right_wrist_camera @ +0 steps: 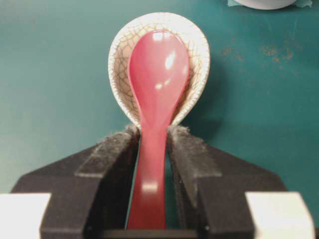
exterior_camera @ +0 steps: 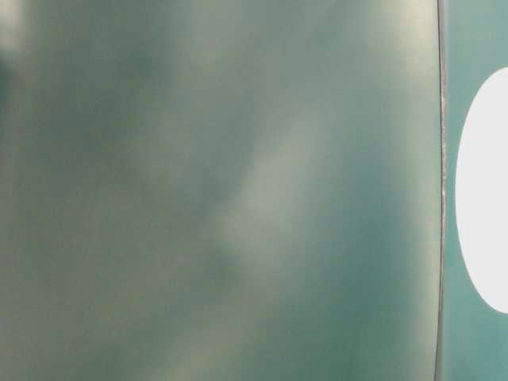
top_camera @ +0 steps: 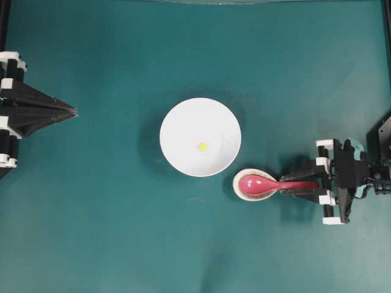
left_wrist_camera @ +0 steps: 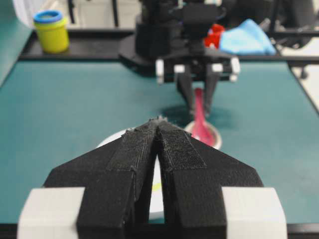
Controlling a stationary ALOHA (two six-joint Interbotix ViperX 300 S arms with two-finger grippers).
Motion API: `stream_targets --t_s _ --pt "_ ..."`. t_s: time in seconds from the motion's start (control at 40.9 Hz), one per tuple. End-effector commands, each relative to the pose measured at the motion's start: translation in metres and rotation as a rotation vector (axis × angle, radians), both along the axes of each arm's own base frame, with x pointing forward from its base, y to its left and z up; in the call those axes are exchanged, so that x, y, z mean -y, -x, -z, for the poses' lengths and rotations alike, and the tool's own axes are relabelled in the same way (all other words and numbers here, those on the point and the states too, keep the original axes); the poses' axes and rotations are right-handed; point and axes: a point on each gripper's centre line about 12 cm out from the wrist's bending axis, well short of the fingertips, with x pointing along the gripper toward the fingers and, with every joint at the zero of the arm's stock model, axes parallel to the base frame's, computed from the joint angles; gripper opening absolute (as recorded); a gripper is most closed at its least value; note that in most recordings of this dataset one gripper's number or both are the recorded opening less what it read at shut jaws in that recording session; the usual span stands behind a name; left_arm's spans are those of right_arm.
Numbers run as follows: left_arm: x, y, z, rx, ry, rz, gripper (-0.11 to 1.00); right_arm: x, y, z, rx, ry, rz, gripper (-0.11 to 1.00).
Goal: Scoop the yellow hexagonal prism block from the bowl with a spoon using the right arm.
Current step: 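Lower the right gripper and close it on the pink spoon handle, then lift the spoon off the rest and carry it toward the bowl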
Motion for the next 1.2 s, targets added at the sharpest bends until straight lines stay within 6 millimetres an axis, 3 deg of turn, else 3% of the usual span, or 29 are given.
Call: stream_targets --t_s 0.0,0.342,1.174 --pt "0.0 -0.002 -0.012 0.034 -0.002 -0.001 0.01 -0.002 -0.001 -0.005 0.025 -0.007 -0.008 0.35" --pt "0.0 -0.002 -0.012 0.034 -0.002 0.0 0.01 -0.001 0.001 -0.011 0.042 -0.017 -0.009 0.25" --pt "0.0 -0.002 -0.012 0.035 -0.002 0.0 0.01 0.009 -0.002 -0.041 0.123 -0.041 0.018 0.25"
